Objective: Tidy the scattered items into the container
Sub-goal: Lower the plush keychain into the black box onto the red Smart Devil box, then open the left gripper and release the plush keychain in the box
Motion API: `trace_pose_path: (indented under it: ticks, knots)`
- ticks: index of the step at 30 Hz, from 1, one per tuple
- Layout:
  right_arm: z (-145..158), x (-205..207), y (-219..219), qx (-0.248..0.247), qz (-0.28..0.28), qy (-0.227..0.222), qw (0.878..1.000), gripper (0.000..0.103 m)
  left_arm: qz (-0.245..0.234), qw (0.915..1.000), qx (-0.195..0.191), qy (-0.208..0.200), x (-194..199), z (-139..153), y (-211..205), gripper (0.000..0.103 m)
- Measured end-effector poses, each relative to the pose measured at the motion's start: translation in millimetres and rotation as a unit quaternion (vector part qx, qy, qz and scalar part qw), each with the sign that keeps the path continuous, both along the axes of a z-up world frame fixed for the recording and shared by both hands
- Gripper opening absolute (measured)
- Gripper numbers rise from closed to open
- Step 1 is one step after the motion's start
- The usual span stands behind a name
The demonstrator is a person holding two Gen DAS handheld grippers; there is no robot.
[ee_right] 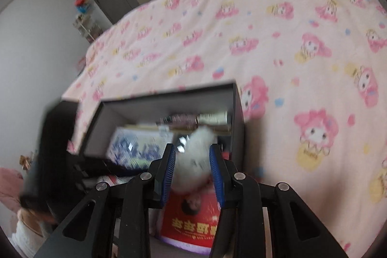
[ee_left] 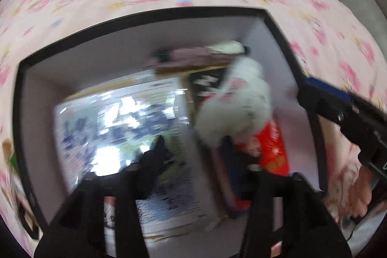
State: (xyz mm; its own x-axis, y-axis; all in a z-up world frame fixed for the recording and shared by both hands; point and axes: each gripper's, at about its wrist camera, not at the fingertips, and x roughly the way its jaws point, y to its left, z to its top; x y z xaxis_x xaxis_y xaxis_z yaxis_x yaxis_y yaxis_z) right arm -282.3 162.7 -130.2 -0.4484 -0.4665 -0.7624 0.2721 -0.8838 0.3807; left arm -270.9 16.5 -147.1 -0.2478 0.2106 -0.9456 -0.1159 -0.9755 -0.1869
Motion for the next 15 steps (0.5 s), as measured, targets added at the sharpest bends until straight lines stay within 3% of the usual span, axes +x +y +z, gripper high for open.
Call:
trace_pose_path:
  ticks: [3,7,9,13,15]
  knots:
    - [-5,1,4,0.009,-0.026,-0.007,1.0,0.025,-0.015,0.9989,0.044,-0.001,15,2,-4,0.051]
    - [4,4,10,0.001,-0.042,0.006,0.999,0.024,-0.028,0.9981,0.056,-0.002,11,-7,2,0.032]
    - [9,7,7,0.016,-0.032,0.016,0.999,0.024,-0.018,0.9972,0.072,-0.004,-2,-12,4,0.032]
    - [-1,8,0,-0.001,-0.012,-0.015,1.0,0.024,0.02,0.9973,0.066,0.023,-24,-2,-6,0.029]
    - [0,12,-3,0.005,-0.008,-0.008,1.0,0.024,0.005,0.9952,0.095,0.021,-20,1,-5,0.029]
